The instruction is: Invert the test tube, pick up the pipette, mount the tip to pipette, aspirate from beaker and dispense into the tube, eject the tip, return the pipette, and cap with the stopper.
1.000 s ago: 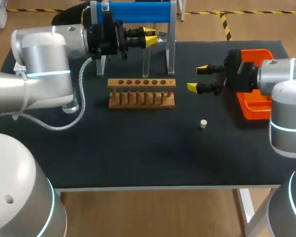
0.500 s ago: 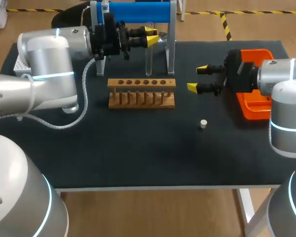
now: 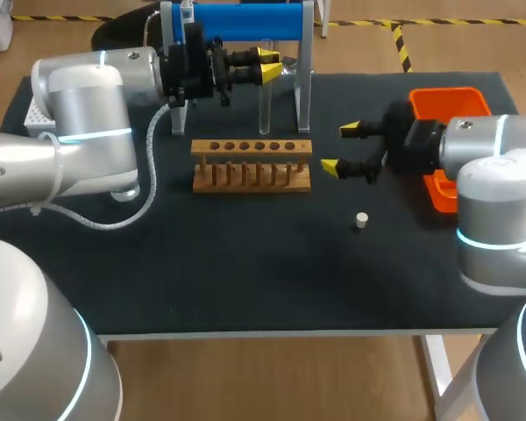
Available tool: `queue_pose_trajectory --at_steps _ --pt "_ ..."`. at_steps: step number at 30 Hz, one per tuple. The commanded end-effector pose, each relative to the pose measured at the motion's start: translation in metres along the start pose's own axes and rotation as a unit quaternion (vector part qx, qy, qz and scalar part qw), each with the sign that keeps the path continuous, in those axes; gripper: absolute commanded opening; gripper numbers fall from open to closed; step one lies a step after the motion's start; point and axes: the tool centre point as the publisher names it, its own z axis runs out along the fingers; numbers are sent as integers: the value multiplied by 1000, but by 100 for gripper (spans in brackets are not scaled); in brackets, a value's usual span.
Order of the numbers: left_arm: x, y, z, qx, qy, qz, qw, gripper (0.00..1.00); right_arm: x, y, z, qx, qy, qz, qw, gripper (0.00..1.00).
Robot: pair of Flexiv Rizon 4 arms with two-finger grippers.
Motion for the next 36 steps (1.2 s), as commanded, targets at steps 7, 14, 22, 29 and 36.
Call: queue_pose_trajectory --at_steps 7,14,22,29,36 --pt "-1 0 0 -1 1 0 1000 0 7 -18 58 5 -51 -21 998 100" --pt "-1 0 0 -1 1 0 1000 0 7 -17 77 18 -59 -15 998 100" --pt "-1 0 0 -1 1 0 1000 0 5 -22 90 48 -68 -9 996 100" --pt "-1 0 0 -1 1 0 1000 0 3 -24 97 61 -72 1 996 100" --pt "-1 0 0 -1 1 0 1000 0 0 -25 102 62 -75 7 995 100"
